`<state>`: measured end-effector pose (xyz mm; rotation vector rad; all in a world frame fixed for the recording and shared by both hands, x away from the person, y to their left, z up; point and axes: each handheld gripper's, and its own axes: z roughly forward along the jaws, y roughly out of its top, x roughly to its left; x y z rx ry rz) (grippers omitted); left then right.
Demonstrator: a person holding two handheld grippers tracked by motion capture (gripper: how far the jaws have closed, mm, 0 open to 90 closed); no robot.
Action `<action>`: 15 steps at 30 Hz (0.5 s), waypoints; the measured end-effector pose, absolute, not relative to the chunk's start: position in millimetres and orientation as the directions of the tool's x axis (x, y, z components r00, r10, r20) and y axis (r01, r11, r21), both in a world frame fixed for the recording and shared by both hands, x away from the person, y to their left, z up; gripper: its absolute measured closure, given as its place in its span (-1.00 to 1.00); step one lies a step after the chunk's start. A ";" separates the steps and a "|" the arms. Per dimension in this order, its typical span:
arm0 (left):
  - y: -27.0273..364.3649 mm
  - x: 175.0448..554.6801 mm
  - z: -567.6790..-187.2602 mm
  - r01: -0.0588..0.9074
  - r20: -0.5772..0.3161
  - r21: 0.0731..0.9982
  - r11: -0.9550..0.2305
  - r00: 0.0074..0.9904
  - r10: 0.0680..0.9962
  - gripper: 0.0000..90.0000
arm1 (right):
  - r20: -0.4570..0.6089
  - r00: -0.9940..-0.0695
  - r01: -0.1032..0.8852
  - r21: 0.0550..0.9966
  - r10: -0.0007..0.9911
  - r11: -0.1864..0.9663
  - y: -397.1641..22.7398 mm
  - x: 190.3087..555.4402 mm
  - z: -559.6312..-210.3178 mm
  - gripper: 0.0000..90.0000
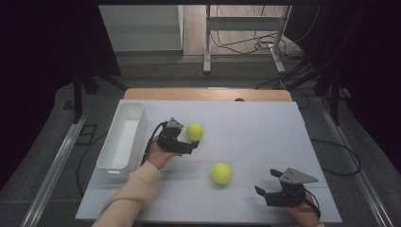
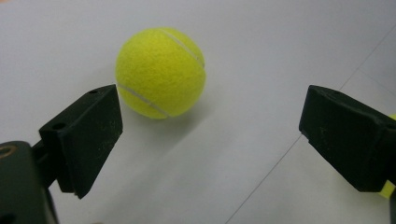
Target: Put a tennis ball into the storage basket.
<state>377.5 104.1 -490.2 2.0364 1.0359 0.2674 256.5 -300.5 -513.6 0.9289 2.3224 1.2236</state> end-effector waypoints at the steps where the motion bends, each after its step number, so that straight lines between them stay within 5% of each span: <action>1: 104.1 377.5 -490.2 0.578 -0.164 0.747 -0.329 0.640 0.751 -0.84 | -0.008 -0.721 0.385 0.826 0.693 0.410 -300.5 256.5 -513.6 -0.71; 15: 102.3 393.6 -499.7 0.605 -0.170 0.726 -0.329 0.620 0.766 -0.84 | -0.006 -0.723 0.387 0.825 0.691 0.412 -300.7 256.8 -513.7 -0.71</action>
